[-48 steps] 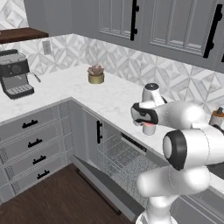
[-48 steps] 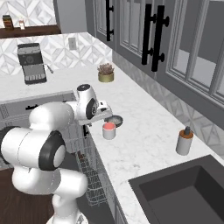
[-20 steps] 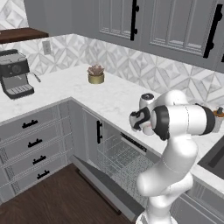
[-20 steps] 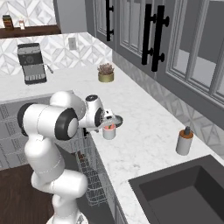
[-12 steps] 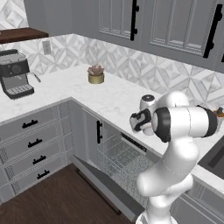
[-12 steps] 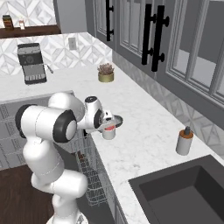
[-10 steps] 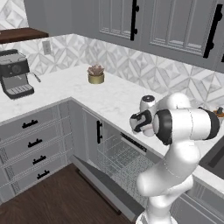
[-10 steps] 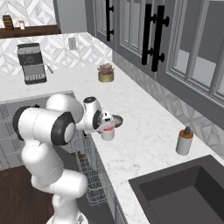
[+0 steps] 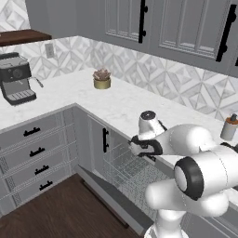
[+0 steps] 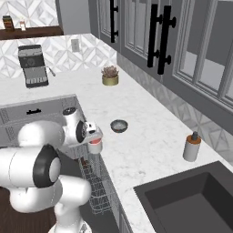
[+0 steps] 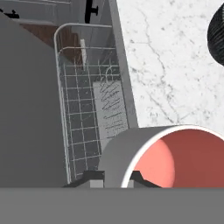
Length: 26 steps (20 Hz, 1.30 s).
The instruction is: Pick up the cup and bowl from the counter, place them in the dishwasher, and close the dishwasher door.
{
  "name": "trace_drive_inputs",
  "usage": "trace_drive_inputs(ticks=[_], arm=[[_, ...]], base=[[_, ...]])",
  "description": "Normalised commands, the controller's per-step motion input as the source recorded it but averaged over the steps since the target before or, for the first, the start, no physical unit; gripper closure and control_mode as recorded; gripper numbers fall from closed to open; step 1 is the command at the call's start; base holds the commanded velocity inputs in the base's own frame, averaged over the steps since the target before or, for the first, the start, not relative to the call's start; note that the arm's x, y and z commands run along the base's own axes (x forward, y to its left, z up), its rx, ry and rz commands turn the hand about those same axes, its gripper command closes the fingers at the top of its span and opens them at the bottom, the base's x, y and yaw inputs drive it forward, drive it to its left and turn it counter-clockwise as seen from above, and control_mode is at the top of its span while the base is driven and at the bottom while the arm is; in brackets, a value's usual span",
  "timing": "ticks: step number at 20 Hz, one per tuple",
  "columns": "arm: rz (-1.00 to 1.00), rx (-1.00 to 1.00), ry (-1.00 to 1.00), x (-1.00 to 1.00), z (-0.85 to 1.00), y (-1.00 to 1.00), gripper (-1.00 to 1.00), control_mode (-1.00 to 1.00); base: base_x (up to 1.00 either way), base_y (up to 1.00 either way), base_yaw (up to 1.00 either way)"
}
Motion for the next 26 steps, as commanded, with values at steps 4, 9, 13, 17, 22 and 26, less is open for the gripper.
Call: trace_drive_inputs(ticks=[4, 9, 13, 17, 22, 26], arm=[[0.00, -0.10, 0.03, -0.09, -0.03, 0.98, 1.00, -1.00], [-0.01, -0.09, 0.04, 0.26, -0.33, 0.62, 1.00, -1.00], [-0.03, -0.05, 0.02, 0.57, -0.53, 0.24, 1.00, -1.00], [-0.03, -0.02, 0.01, 0.76, -0.50, 0.01, 1.00, -1.00], [-0.02, 0.00, 0.01, 0.66, -0.50, 0.00, 1.00, -1.00], [-0.02, 0.00, 0.01, 0.25, -0.60, 0.00, 1.00, -1.00]], base=[[0.00, 0.00, 0.00], [0.00, 0.00, 0.00], [0.00, 0.00, 0.00], [0.00, 0.00, 0.00], [0.00, 0.00, 0.00], [0.00, 0.00, 0.00]])
